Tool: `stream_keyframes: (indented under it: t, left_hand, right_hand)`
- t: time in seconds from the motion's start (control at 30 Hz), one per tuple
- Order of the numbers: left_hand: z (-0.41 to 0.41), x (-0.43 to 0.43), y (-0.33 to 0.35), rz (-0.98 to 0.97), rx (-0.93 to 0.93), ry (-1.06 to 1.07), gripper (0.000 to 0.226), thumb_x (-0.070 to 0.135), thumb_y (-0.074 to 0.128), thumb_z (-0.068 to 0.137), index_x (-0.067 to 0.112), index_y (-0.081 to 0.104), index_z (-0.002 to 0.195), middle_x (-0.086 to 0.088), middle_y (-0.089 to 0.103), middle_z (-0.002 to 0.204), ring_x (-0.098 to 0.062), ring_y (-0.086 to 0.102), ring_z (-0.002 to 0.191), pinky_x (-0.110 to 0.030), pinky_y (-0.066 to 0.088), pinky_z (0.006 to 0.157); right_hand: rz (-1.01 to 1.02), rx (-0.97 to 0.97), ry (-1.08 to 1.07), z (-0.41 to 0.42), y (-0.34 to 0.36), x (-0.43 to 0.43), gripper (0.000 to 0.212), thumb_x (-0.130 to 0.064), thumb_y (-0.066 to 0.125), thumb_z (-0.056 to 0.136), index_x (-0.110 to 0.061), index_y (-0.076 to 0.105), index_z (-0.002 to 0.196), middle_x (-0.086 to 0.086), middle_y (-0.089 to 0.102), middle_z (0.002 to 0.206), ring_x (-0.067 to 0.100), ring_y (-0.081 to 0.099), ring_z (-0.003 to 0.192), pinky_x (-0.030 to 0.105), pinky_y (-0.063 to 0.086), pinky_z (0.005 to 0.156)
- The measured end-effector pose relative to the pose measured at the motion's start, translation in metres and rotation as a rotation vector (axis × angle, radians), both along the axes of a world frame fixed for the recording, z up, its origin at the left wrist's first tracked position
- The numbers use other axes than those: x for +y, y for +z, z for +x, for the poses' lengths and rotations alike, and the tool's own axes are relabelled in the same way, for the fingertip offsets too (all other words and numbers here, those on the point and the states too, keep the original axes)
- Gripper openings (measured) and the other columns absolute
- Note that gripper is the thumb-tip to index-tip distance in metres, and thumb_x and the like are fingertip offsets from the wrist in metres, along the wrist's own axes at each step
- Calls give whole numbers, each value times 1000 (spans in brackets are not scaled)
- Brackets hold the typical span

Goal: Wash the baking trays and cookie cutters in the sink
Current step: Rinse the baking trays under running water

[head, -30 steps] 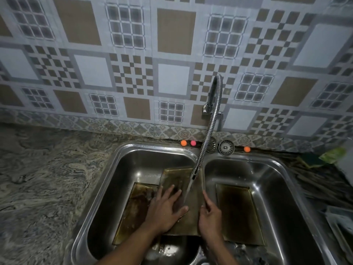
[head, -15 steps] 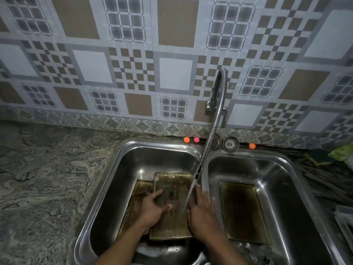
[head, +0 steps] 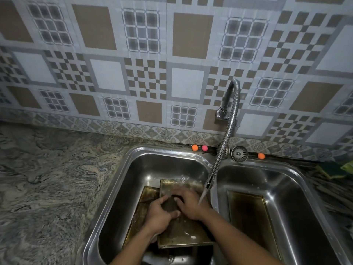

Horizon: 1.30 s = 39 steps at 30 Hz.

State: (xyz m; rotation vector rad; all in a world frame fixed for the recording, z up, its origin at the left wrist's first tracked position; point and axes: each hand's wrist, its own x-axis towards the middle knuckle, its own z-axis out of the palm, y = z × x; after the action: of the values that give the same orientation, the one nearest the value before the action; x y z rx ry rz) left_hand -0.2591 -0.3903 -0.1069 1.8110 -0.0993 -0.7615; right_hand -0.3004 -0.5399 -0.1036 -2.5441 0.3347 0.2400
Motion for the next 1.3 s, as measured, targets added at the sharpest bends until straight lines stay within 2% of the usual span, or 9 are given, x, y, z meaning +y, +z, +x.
stream_keyframes:
  t: [0.13, 0.3, 0.4, 0.53, 0.6, 0.7, 0.9, 1.2, 1.3]
  left_hand:
    - [-6, -3, 1, -26, 31, -29, 84, 4, 84, 72, 11, 44, 145, 6, 66, 103, 1, 63, 88, -6, 49, 62]
    - [-4, -4, 7, -37, -10, -64, 71, -2, 78, 75, 14, 50, 139, 14, 64, 97, 4, 61, 83, -4, 46, 59]
    - [-3, 0, 8, -63, -6, -30, 63, 0, 72, 84, 22, 50, 139, 14, 67, 97, 3, 65, 83, -9, 50, 62]
    - [-2, -21, 3, -131, -20, 109, 31, 18, 43, 104, 27, 56, 131, -9, 64, 130, -17, 61, 116, -34, 49, 102]
    - [1, -33, 0, -180, -1, 219, 34, 28, 37, 106, 19, 63, 126, -11, 66, 125, -21, 63, 113, -39, 48, 103]
    - [5, -44, -9, -155, 25, 351, 50, 46, 37, 102, 15, 56, 136, -9, 61, 132, -25, 59, 119, -44, 45, 106]
    - [7, -46, -34, 19, -123, 276, 60, 10, 52, 96, 29, 35, 150, -7, 53, 142, -24, 57, 122, -42, 47, 105]
    - [11, -19, -28, 113, -183, 249, 63, 9, 56, 96, 24, 31, 152, -1, 44, 148, -27, 51, 129, -40, 44, 106]
    - [15, -4, -34, 26, -68, 238, 72, 16, 66, 92, 27, 28, 153, -4, 52, 143, -24, 57, 124, -42, 48, 103]
  right_hand:
    - [-85, 4, -333, 1, 0, -15, 34, -33, 40, 100, -14, 56, 123, 10, 54, 128, 28, 52, 120, 33, 39, 103]
    - [40, -65, 74, 10, -8, -4, 36, -18, 45, 94, -27, 62, 124, -2, 58, 135, 18, 48, 129, 34, 33, 114]
    - [-38, -73, -90, 9, -16, -21, 39, -46, 44, 92, -34, 58, 126, -9, 56, 133, 15, 48, 127, 35, 36, 111]
    - [-22, -92, -6, 6, -1, 0, 43, -27, 35, 103, -30, 41, 145, -7, 33, 155, 17, 20, 146, 30, 3, 117]
    - [78, -81, 138, -3, 7, 17, 48, -18, 37, 100, -32, 38, 147, -14, 24, 159, 10, 8, 147, 35, -5, 116]
    - [138, -63, 242, -28, 18, 18, 40, -14, 49, 94, -24, 59, 132, -9, 44, 147, 10, 24, 141, 33, 11, 118]
    - [89, -39, 87, -83, 31, -3, 15, -33, 41, 91, -30, 54, 85, -10, 51, 95, 7, 48, 93, 34, 47, 84]
    - [-211, -196, -266, -72, 5, -20, 29, -26, 50, 93, -22, 56, 121, -5, 49, 124, 15, 46, 115, 30, 41, 97]
    - [245, -158, -557, -66, 16, -26, 43, -19, 57, 95, -17, 48, 137, -3, 60, 120, 10, 55, 110, 21, 43, 94]
